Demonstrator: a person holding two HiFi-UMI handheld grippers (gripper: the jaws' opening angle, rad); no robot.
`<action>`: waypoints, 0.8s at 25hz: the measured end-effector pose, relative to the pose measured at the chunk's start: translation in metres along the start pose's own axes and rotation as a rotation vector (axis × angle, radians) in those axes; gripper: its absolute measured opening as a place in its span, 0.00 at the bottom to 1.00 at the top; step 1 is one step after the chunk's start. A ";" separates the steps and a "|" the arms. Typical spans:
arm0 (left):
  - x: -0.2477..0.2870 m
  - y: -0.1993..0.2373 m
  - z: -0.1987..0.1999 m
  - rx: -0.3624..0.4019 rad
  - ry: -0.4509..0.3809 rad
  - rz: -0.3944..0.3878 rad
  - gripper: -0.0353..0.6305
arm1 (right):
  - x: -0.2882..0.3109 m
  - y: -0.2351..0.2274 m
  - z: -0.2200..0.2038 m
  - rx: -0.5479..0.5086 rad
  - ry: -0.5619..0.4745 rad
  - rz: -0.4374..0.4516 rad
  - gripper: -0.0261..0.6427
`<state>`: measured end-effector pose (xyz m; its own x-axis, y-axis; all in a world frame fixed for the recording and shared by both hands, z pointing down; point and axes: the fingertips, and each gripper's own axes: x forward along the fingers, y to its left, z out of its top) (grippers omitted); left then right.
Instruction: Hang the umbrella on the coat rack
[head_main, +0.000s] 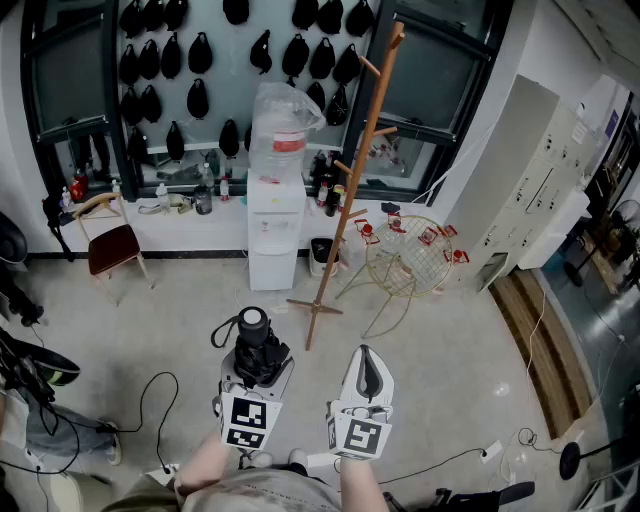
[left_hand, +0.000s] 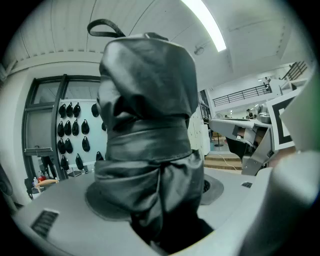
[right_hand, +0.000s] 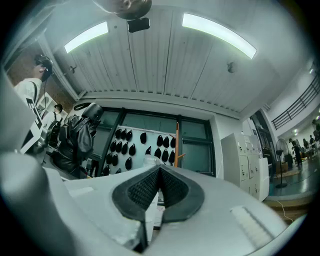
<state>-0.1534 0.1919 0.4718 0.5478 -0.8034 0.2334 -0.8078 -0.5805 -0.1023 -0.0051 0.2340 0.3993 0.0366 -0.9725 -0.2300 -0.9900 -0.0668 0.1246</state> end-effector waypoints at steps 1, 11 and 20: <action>0.001 0.000 0.000 0.001 0.002 -0.001 0.54 | 0.000 -0.001 0.000 0.000 0.001 -0.001 0.04; 0.025 -0.016 -0.003 0.014 0.018 -0.022 0.54 | 0.011 -0.019 -0.009 -0.007 0.018 0.012 0.04; 0.066 -0.047 -0.017 0.027 0.033 -0.104 0.53 | 0.031 -0.041 -0.031 0.018 0.036 0.128 0.04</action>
<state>-0.0831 0.1684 0.5088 0.6203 -0.7342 0.2760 -0.7407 -0.6641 -0.1019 0.0408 0.1994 0.4166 -0.0858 -0.9803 -0.1780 -0.9891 0.0624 0.1332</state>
